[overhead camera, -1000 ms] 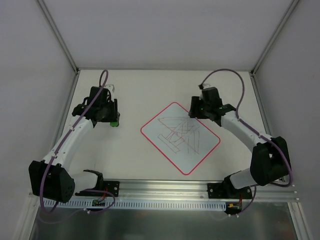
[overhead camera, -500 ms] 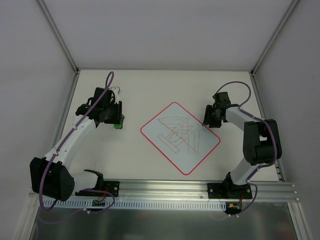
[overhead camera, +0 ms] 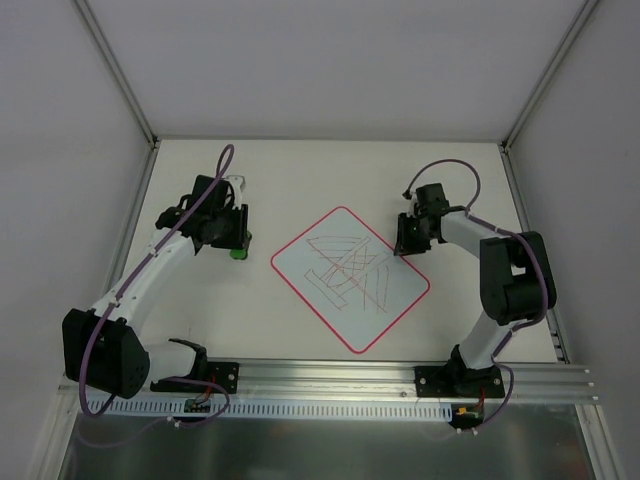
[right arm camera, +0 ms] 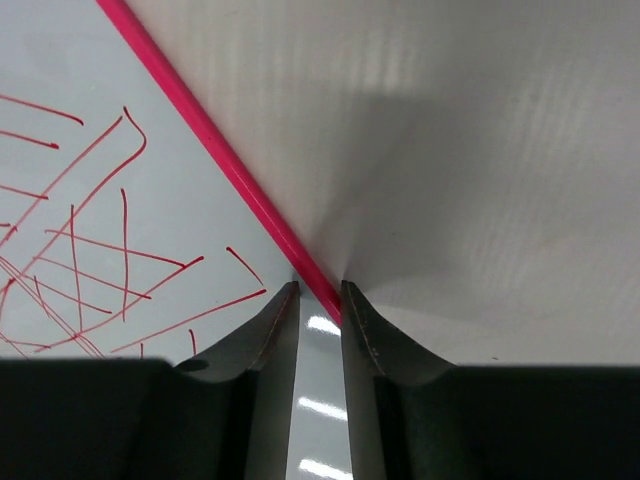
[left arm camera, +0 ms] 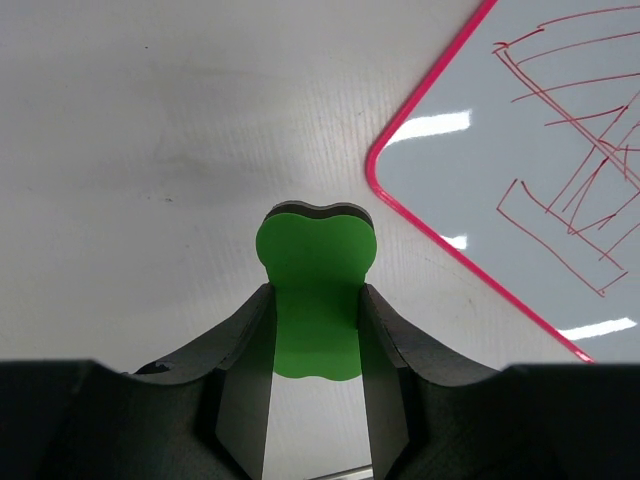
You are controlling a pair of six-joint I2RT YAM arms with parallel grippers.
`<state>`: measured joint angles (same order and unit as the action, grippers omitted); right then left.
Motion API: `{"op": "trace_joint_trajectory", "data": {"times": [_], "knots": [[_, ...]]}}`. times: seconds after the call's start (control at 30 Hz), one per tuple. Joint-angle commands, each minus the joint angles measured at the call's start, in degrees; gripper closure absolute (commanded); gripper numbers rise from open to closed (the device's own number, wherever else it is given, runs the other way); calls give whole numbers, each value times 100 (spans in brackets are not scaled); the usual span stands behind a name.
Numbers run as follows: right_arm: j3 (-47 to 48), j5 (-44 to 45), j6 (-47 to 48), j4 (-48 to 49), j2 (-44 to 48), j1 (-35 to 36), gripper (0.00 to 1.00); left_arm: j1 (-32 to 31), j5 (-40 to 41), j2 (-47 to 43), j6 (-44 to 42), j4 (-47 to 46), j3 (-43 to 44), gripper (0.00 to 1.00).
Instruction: Erase the whiteboard
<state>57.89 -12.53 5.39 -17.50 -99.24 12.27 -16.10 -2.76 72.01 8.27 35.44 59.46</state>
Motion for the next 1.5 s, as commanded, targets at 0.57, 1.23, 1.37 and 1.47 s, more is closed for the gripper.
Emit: {"op": "trace_joint_trajectory", "data": {"times": [0.57,1.23,1.37,1.47], "knots": [[505,434,166,-316,290,1173,74,-218,-49,208,-80,7,-22,79],[-1780,911,-1207,-71,1970,698,64,-236,13,200,-10,7,-40,79],[-1983,718,-1329,150,1917,733,65,-297,83,261,16,-2,-49,79],[-2053,708,-1330,264,1970,820,66,-332,83,375,34,-2,-5,79]]}}
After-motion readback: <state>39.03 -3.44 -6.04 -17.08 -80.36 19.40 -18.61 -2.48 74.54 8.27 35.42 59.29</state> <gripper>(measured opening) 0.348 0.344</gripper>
